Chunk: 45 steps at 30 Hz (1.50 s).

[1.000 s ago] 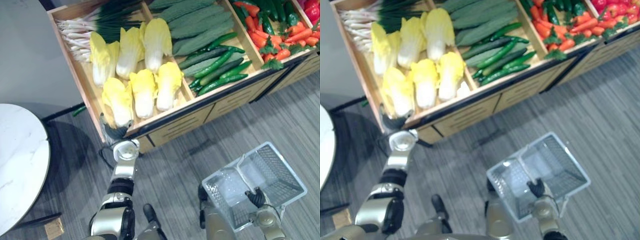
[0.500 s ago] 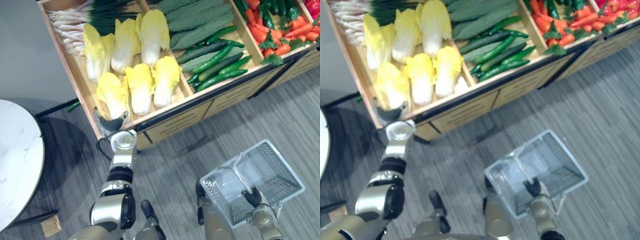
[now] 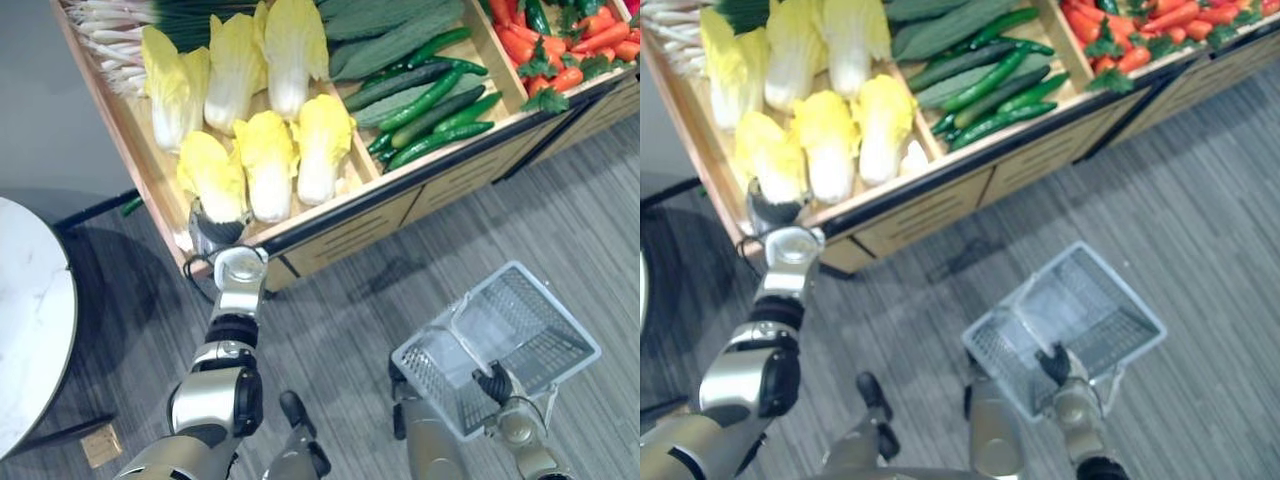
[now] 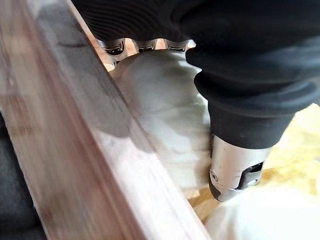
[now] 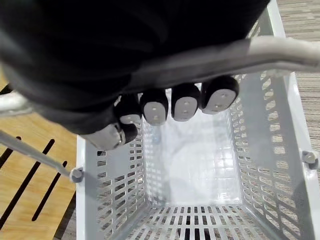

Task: Pick vegetable in the basket

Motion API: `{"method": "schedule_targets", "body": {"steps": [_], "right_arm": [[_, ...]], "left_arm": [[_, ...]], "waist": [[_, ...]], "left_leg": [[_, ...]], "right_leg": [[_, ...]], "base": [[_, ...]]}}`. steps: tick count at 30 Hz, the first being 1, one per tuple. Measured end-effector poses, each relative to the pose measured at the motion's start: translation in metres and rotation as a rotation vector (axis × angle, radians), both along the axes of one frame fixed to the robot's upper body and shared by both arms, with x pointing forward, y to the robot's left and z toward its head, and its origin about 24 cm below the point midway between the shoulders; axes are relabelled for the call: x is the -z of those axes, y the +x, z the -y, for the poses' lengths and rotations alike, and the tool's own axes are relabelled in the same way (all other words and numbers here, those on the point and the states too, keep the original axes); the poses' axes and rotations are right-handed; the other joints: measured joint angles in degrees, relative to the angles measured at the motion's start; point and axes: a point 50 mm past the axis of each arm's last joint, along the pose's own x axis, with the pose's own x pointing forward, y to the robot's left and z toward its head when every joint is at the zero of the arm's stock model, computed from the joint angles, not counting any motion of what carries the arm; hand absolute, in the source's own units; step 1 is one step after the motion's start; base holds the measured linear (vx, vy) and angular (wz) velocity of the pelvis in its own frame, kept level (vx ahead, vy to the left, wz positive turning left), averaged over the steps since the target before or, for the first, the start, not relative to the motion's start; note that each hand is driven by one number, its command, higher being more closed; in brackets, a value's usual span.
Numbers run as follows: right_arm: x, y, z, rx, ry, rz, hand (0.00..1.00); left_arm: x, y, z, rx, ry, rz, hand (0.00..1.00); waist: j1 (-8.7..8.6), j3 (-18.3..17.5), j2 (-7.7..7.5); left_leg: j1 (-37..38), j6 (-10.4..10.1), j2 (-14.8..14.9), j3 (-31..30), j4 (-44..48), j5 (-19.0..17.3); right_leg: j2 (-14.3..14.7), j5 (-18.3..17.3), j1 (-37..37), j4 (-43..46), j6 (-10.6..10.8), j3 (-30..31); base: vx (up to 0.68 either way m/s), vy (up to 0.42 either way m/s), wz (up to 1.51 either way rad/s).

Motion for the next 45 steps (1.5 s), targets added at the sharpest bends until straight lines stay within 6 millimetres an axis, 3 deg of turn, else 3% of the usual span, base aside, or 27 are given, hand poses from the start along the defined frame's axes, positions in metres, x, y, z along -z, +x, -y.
{"method": "schedule_targets", "body": {"steps": [5, 11, 19, 26, 28, 31, 37, 41, 45], "right_arm": [[-0.003, 0.001, -0.003, -0.045, -0.005, 0.014, 1.0], [-0.007, 0.002, -0.005, -0.073, 0.005, 0.032, 1.0], [0.002, -0.004, -0.003, -0.065, 0.011, -0.017, 1.0], [0.019, -0.021, 0.007, 0.028, 0.023, -0.115, 1.0], [0.023, -0.026, 0.011, 0.061, 0.026, -0.137, 1.0], [0.024, -0.028, 0.016, 0.094, 0.026, -0.15, 1.0], [0.031, -0.038, 0.024, 0.153, 0.028, -0.202, 1.0], [0.035, -0.042, 0.033, 0.205, 0.029, -0.239, 1.0], [0.027, -0.036, 0.051, 0.22, -0.025, -0.245, 1.0]], "left_arm": [[-0.007, 0.008, 0.003, 0.066, 0.079, -0.06, 1.0], [-0.007, 0.011, 0.009, 0.127, 0.092, -0.087, 1.0], [0.005, 0.01, 0.023, 0.135, -0.068, -0.055, 1.0], [0.026, -0.019, 0.042, 0.062, -0.304, 0.104, 1.0], [0.041, -0.034, 0.041, 0.013, -0.35, 0.097, 1.0], [0.047, -0.042, 0.033, -0.039, -0.367, 0.105, 1.0], [0.037, -0.056, 0.026, -0.096, -0.362, 0.2, 1.0], [0.01, -0.069, 0.022, -0.102, -0.32, 0.362, 1.0], [-0.003, -0.079, 0.028, -0.025, -0.256, 0.43, 1.0]], "waist": [[1.0, -0.1, -0.15], [0.99, -0.3, -0.44], [0.75, -0.4, -0.65], [0.71, -1.0, -0.36], [0.99, -1.6, -0.27], [1.05, -1.8, -0.13], [1.27, -3.8, 0.4], [1.47, -5.3, 0.43], [2.62, -6.8, 0.81]], "left_leg": [[0.0, 0.0, -0.1, 0.9, 0.0, 0.0], [0.0, 0.1, -0.7, 1.2, 0.0, 0.0], [2.0, 0.6, -1.0, -1.9, 0.4, 0.9], [3.3, 0.9, -2.0, -5.5, 0.1, 1.4], [3.9, 1.0, -2.1, -6.8, 0.0, 1.4], [4.0, 0.9, -2.2, -7.6, 0.0, 1.4], [4.3, 1.0, -2.2, -8.7, 0.0, 1.7], [5.7, 1.0, -2.2, -10.1, -0.1, 1.7], [6.3, 1.5, -2.2, -10.4, -0.1, 2.1]], "right_leg": [[-0.2, 0.4, -0.3, 0.0, 0.1, 0.4], [-1.2, 0.6, 0.1, 0.0, 0.3, 0.0], [-2.1, 0.5, 3.9, -0.1, 0.2, -3.8], [-3.4, 0.5, 7.9, -1.0, 0.3, -6.9], [-3.5, 0.5, 9.1, -1.3, 0.3, -7.6], [-3.7, 0.5, 9.8, -1.3, 0.4, -8.4], [-3.8, 0.7, 11.3, -2.2, 0.7, -9.5], [-3.8, 0.7, 13.9, -3.3, 0.7, -11.0], [-3.5, 1.0, 15.3, -3.8, 1.0, -11.4]], "base": [[0.01, 0.002, -0.02], [0.02, 0.011, 0.06], [0.04, 0.007, 0.15], [0.01, 0.016, 0.26], [-0.01, 0.01, 0.17], [-0.03, 0.007, 0.17], [0.01, 0.007, 0.1], [0.04, 0.008, 0.12], [0.04, 0.003, 0.07]]}}
